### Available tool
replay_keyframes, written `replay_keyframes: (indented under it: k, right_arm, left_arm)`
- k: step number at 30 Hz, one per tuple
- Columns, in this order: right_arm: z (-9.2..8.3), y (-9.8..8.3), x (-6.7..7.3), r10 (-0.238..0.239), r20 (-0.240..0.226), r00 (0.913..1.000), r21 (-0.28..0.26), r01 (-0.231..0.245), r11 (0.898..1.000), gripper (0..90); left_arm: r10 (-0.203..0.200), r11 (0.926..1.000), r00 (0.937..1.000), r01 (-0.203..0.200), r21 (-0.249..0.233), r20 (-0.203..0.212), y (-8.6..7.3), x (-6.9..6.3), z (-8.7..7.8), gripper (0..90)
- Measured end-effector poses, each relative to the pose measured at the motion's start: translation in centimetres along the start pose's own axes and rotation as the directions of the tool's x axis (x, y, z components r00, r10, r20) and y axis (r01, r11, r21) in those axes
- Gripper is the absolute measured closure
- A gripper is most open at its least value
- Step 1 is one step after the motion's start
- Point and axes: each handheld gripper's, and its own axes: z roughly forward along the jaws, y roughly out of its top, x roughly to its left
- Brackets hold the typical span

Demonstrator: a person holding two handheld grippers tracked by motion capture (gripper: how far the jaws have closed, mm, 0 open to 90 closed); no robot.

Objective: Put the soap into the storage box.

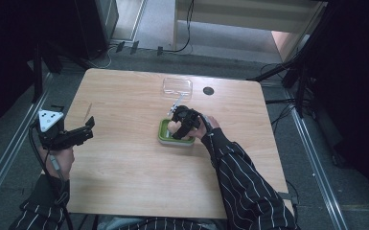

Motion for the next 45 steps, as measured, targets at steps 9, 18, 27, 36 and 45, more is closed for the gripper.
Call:
replay_keyframes:
  k: [9,18,27,36,45]
  right_arm:
    - [0.0,-0.1,0.0,0.000,-0.001,1.0000,-0.007,0.000,1.000,32.5]
    - [0.0,-0.2,0.0,-0.008,-0.007,0.9999,-0.008,0.008,1.000,32.3]
    - [-0.2,-0.1,0.0,-0.024,0.005,0.9997,-0.019,0.024,1.000,28.5]
    - [-0.8,-0.2,0.0,-0.004,0.006,1.0000,-0.024,0.004,1.000,22.1]
    - [-2.4,-0.7,-0.3,0.043,0.006,0.9991,-0.053,-0.042,0.998,13.5]
  left_arm:
    - [0.000,1.0000,1.0000,0.000,0.000,-0.001,0.0,0.0,0.0,0.0]
    - [0.003,1.0000,1.0000,-0.003,-0.001,-0.001,0.0,0.0,0.0,0.0]
    - [0.003,1.0000,1.0000,-0.003,0.000,0.001,0.0,0.0,0.0,0.0]
    - [0.007,1.0000,1.0000,-0.007,0.002,0.003,0.1,-0.1,0.1,0.0]
    - [0.005,1.0000,1.0000,-0.005,0.003,0.004,0.0,-0.1,0.1,0.0]
